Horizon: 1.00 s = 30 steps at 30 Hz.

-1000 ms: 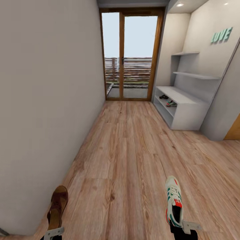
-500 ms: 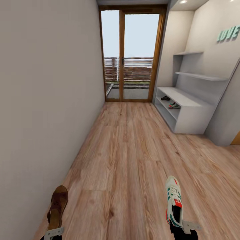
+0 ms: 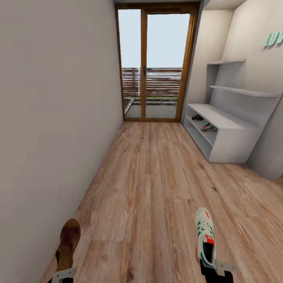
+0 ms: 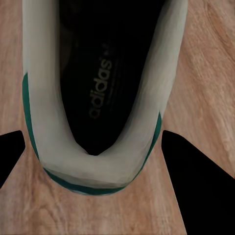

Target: Pick up the two gym shoes and the two sandals from the corridor floor and place them onto the hallstand (shoe rack) in the corridor, making sure they are on the rack and not on the floor. Arrange them so the two gym shoes are next to each other and the two sandals are next to each other.

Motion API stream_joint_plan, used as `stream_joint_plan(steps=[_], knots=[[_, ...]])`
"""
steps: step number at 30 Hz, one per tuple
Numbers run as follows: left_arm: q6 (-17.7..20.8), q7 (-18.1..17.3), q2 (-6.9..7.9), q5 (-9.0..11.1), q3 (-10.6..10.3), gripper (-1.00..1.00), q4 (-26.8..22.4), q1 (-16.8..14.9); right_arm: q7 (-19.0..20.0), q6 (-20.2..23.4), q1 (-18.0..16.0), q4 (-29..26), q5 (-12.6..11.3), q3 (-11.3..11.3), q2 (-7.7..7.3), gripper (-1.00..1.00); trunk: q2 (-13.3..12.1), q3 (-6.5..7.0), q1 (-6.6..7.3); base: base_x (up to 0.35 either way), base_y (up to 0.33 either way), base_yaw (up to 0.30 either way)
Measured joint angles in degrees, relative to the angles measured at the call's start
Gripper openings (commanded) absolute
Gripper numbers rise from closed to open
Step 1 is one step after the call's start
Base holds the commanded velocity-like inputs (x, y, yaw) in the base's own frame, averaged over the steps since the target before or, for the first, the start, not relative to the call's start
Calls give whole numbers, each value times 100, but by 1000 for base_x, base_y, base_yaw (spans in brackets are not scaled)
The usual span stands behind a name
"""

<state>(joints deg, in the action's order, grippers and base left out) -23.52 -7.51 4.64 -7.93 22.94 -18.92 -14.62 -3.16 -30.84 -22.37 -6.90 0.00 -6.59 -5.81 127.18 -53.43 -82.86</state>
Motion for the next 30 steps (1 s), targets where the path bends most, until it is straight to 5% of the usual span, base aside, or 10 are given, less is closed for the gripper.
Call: stream_joint_plan(steps=[30], knots=[[0, 0, 0, -1, -2, -100, 0, 0, 1, -8, 0, 0, -8, -9, -17, -100, 0, 0, 0, 338, 0, 0]])
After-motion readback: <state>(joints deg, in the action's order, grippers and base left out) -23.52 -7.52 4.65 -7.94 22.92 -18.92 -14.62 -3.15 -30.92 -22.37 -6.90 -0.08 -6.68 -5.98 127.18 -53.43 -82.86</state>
